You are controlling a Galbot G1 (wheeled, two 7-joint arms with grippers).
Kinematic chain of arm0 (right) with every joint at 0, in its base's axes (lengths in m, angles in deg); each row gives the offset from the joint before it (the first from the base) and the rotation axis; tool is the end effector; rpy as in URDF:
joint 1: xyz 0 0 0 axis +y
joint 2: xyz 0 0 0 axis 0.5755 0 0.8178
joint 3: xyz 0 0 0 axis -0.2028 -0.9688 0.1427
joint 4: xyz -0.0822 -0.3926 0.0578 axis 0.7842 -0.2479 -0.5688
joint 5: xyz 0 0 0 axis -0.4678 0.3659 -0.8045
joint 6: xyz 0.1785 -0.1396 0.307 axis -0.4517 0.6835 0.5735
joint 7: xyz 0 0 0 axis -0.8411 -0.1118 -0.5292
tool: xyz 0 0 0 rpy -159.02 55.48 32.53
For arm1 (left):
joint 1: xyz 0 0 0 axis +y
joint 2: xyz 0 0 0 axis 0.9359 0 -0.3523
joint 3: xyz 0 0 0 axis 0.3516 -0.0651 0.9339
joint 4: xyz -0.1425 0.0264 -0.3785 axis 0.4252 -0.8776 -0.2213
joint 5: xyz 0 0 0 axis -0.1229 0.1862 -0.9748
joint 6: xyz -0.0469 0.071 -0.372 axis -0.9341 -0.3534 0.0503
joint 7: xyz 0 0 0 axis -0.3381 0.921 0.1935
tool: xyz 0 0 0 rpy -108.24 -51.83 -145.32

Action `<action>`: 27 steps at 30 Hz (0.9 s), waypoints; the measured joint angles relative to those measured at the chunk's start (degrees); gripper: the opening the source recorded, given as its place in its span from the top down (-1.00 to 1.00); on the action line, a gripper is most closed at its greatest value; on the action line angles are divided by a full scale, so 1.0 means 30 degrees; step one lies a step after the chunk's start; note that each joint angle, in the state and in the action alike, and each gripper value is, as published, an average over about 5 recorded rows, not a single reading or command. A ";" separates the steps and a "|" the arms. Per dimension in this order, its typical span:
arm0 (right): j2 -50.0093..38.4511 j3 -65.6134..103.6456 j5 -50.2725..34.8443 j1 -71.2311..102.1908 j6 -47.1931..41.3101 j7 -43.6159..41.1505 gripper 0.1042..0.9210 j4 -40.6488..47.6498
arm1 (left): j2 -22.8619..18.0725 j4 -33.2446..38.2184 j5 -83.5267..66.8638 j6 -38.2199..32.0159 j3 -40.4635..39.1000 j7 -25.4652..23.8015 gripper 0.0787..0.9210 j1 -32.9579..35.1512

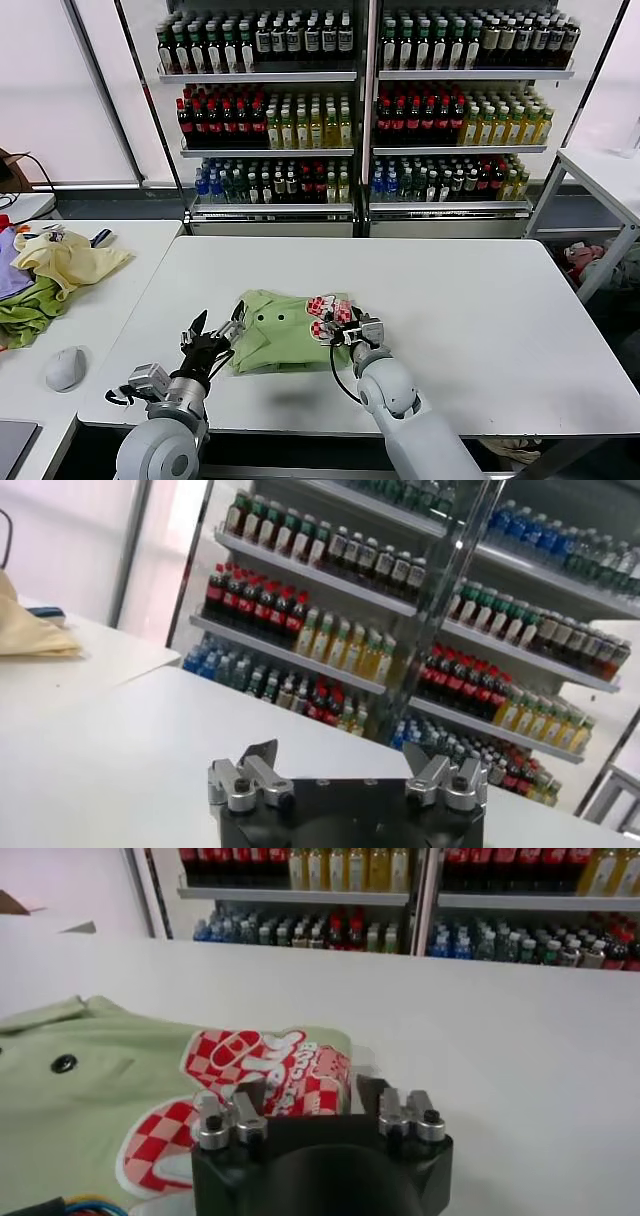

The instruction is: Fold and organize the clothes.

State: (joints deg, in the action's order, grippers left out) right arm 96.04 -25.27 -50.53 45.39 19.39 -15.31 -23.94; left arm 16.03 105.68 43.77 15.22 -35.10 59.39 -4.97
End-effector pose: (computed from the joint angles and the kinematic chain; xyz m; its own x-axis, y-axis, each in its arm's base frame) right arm 0.4058 0.1090 -0.3504 -0.8676 -0.2423 0.4343 -0.2585 0.9658 0.0225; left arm 0.2568 0.0352 -0.2910 -0.9791 0.0658 0.1925 -0.0041 0.9397 -0.3421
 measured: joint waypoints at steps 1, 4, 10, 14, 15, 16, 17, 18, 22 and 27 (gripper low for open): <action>-0.0013 -0.0018 0.0010 -0.0032 -0.0012 0.0009 -0.10 0.0068 | 0.0024 0.0015 0.0022 -0.0011 0.0045 -0.0008 -0.77 0.0062; -0.0099 -0.0024 0.0040 -0.0128 -0.0025 0.0007 0.12 0.0186 | 0.0105 0.0039 0.0081 -0.0050 0.0149 -0.0039 -0.77 0.0236; -0.0493 0.0175 0.0209 -0.0416 -0.0015 -0.0115 0.54 0.0274 | 0.0164 0.0177 0.0161 -0.0115 0.0251 -0.0117 -0.77 0.0567; -0.1016 0.0500 0.0376 -0.0599 0.0012 -0.0301 0.80 0.0199 | 0.0220 0.0310 0.0223 -0.0124 0.0259 -0.0167 -0.77 0.0688; -0.1189 0.0606 0.0427 -0.0615 0.0034 -0.0368 0.84 0.0154 | 0.0234 0.0336 0.0247 -0.0129 0.0251 -0.0186 -0.77 0.0710; -0.1374 0.0723 0.0490 -0.0618 0.0067 -0.0446 0.88 0.0098 | 0.0242 0.0356 0.0279 -0.0141 0.0236 -0.0210 -0.77 0.0731; -0.1575 0.0852 0.0566 -0.0608 0.0113 -0.0536 0.89 0.0033 | 0.0246 0.0369 0.0322 -0.0159 0.0216 -0.0240 -0.77 0.0751; -0.1791 0.0992 0.0645 -0.0589 0.0170 -0.0639 0.90 -0.0038 | 0.0245 0.0378 0.0371 -0.0183 0.0189 -0.0271 -0.77 0.0768; -0.2612 0.1558 0.0920 -0.0416 0.0556 -0.1120 0.88 -0.0326 | 0.0189 0.0355 0.0693 -0.0347 0.0040 -0.0425 -0.77 0.0814; -0.3362 0.2278 0.1288 0.0165 0.1878 -0.1727 0.58 -0.0882 | 0.0066 0.0296 0.1297 -0.0579 -0.0190 -0.0577 -0.77 0.0831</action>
State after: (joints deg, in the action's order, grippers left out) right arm 85.96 -18.43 -46.67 45.88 25.02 -20.49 -26.58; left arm 16.23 106.57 47.66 13.48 -35.67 57.65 -2.48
